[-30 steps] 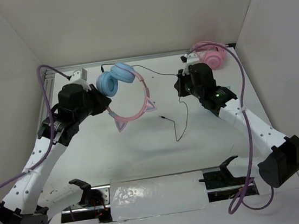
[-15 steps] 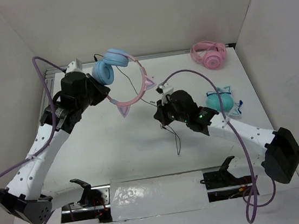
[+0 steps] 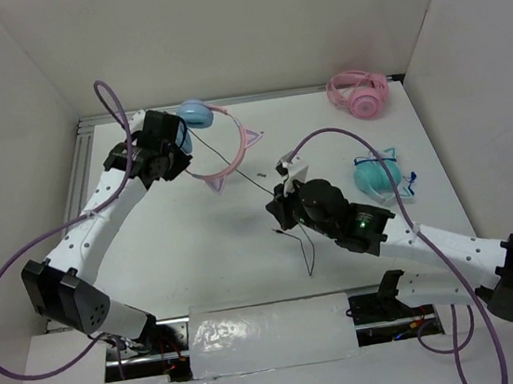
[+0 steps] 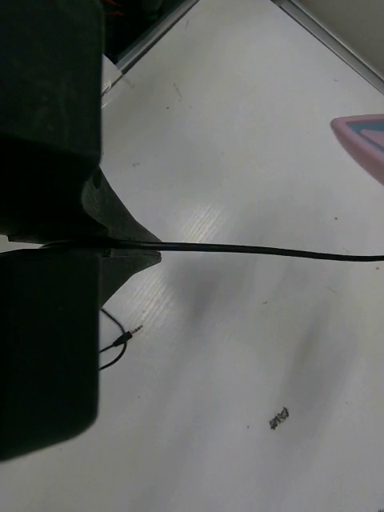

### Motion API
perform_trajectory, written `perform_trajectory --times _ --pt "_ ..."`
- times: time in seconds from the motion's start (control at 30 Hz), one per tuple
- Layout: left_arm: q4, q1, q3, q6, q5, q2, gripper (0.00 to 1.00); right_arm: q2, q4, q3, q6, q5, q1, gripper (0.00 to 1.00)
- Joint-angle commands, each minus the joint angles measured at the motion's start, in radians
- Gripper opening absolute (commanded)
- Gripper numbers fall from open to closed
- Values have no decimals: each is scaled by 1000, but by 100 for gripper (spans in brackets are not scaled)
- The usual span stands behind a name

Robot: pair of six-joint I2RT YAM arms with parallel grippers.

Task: Wrap the headphones

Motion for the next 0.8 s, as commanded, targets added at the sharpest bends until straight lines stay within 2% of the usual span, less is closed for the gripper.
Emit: perform_trajectory --times 0.0,0.17,0.27,0.4,0.47,0.53,0.63,0.77 --pt "24 23 58 -91 -65 -2 0 -10 -69 49 16 116 14 5" --pt "151 27 25 54 67 -46 0 57 -29 26 1 165 3 0" --pt "266 30 -65 128 165 -125 0 137 -1 14 16 142 -87 0" --pt "309 35 -109 182 156 -206 0 134 20 -24 13 99 -182 0" --pt "318 33 -129 246 200 -252 0 116 19 -40 12 96 -207 0" --pt "358 33 -162 312 243 -301 0 103 3 -44 12 115 -245 0" --pt "357 33 -218 323 251 -347 0 64 -32 -34 7 149 -290 0" --pt "271 35 -206 315 164 -321 0 -12 -107 23 -17 189 -305 0"
